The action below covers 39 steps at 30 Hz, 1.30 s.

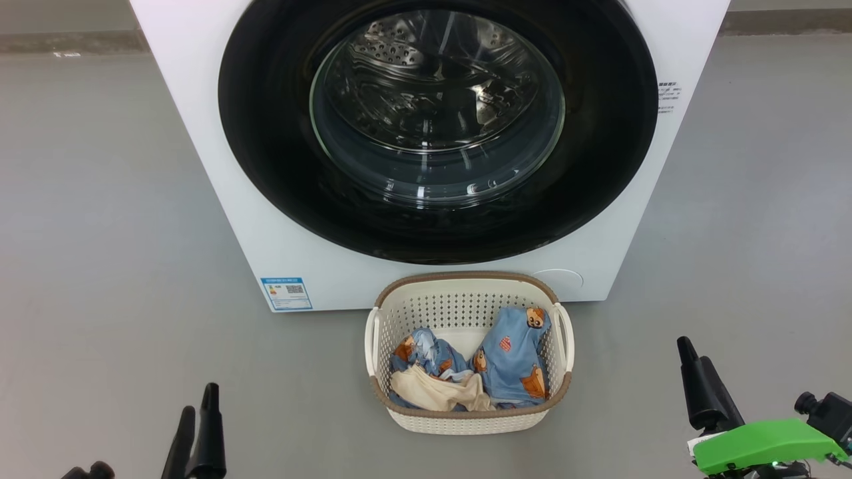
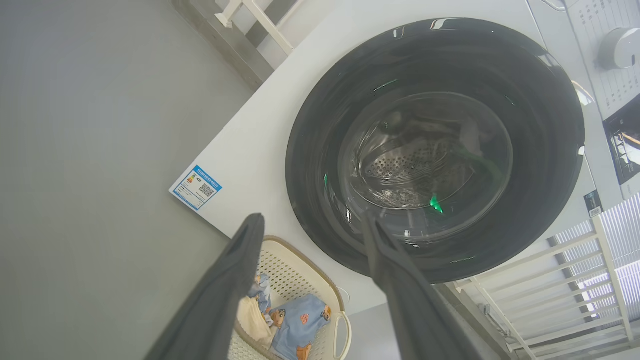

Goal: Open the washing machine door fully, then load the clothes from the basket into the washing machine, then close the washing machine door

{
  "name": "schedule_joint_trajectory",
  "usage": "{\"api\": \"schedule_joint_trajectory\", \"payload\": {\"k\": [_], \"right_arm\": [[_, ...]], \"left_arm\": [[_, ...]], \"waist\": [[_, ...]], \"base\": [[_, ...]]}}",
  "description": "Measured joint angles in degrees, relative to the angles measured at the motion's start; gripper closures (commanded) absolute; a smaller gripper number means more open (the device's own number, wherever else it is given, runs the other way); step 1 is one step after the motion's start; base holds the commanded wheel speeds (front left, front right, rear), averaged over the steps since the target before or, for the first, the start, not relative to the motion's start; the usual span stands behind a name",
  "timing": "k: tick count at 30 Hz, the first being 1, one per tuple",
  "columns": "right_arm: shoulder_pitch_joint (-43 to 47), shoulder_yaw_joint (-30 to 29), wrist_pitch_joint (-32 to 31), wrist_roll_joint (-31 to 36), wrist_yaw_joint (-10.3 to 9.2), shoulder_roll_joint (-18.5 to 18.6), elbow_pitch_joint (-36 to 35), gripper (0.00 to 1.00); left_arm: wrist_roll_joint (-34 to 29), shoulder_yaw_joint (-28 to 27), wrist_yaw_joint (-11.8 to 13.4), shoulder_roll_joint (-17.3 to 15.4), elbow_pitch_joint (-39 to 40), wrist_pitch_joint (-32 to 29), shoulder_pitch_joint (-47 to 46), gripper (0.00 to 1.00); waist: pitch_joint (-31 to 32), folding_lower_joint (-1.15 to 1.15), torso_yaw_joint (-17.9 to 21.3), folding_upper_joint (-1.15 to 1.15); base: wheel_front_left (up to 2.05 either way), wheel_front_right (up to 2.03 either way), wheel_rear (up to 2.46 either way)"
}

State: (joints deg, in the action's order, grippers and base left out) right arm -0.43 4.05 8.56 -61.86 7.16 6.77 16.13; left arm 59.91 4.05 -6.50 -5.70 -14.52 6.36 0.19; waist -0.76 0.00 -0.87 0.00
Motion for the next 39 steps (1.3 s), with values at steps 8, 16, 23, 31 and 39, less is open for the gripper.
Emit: {"api": "schedule_joint_trajectory", "payload": {"k": [8,16,23,31,39], "right_arm": [[0.0,-0.5,0.6,7.1,0.0,-0.7,-0.5,0.0],[0.0,-0.6,1.4,13.1,0.0,-1.0,-0.7,0.0],[0.0,-0.8,2.1,17.6,0.0,-1.3,-1.1,0.0],[0.0,-0.9,2.7,23.5,0.0,-1.3,-1.4,0.0],[0.0,-1.2,3.3,29.1,0.0,-1.6,-1.7,0.0]], "left_arm": [[-7.1,0.6,0.0,0.0,0.5,1.2,0.0,0.0],[-13.0,0.7,0.0,-0.1,0.8,2.0,0.0,0.0],[-17.7,0.8,-0.1,-0.1,0.9,2.8,0.0,0.0],[-23.4,0.8,-0.1,-0.1,1.2,3.8,0.0,0.0],[-28.5,1.0,-0.2,-0.2,1.4,4.8,0.0,0.0]], "waist": [[-0.1,0.0,-0.1,0.0],[0.0,0.0,-0.2,0.0],[0.1,0.0,-0.4,0.0],[0.2,0.0,-0.4,0.0],[0.1,0.0,-0.6,0.0]], "base": [[0.0,0.0,0.0],[0.0,0.0,0.0],[0.0,0.0,0.0],[0.0,0.0,0.0],[0.0,0.0,0.0]]}}
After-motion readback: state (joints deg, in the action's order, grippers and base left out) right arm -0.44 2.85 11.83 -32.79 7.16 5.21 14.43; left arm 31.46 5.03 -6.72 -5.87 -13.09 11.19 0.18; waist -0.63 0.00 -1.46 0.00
